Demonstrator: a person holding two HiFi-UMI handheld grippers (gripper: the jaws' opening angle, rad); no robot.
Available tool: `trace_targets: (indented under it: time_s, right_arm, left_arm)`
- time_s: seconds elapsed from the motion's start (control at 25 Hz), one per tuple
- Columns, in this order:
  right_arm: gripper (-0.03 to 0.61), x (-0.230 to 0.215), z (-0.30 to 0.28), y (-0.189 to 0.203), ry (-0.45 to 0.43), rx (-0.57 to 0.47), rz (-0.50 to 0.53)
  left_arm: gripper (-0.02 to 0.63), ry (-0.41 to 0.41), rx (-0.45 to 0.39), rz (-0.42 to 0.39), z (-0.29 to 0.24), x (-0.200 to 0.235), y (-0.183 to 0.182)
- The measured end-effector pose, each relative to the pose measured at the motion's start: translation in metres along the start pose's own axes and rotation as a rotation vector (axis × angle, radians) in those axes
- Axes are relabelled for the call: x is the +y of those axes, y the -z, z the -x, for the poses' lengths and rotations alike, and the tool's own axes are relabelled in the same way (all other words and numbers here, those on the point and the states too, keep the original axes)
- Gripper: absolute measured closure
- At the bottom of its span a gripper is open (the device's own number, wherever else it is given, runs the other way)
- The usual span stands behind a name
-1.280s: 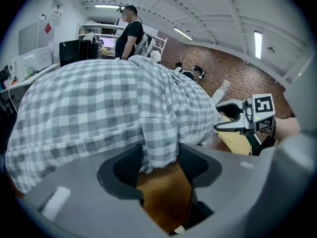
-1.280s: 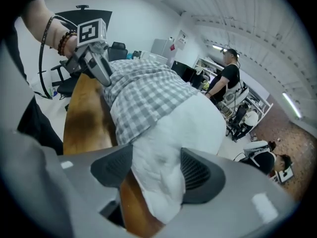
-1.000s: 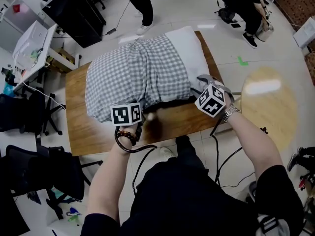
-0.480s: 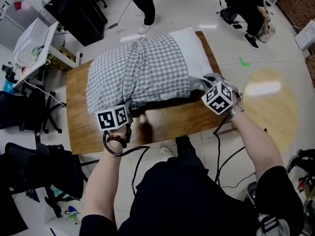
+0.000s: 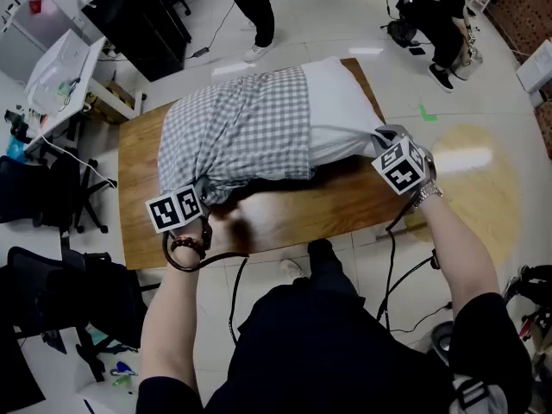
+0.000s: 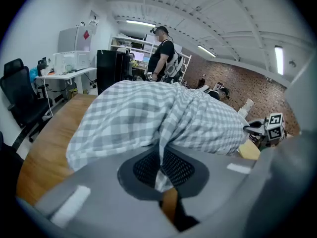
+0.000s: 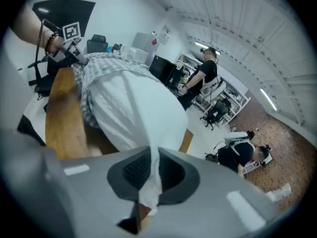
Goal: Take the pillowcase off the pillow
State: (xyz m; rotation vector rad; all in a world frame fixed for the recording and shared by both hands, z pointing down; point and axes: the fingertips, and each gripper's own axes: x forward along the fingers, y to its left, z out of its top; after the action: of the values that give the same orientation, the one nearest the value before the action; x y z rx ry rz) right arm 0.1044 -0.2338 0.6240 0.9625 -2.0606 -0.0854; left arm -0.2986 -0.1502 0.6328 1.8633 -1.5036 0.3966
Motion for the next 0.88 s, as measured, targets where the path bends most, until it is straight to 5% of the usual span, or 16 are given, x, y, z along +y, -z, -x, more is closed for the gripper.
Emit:
trace_targets:
  time_s: [0.28, 0.44, 0.52, 0.88]
  right_arm:
    - [0.558, 0.022, 0.003, 0.0, -0.11, -0.002, -0.09]
    - [0.41, 0.032, 0.014, -0.008, -0.204, -0.053, -0.113]
    - [0.387, 0.032, 0.024, -0.009, -0.233, -0.064, -0.156]
    - [0.385, 0.035, 0.059, -0.03, -0.239, -0.127, -0.17]
  left_arm:
    - [0.601, -0.01, 0.027, -0.029, 0.008, 0.005, 0.0]
    - [0.589, 0.051, 0.068, -0.12, 0.017, -0.015, 0.01]
    - [0.575, 0.079, 0.074, -0.156, 0.025, -0.022, 0.012]
    - [0.581, 0.113, 0.023, -0.225, 0.06, -0.041, 0.001]
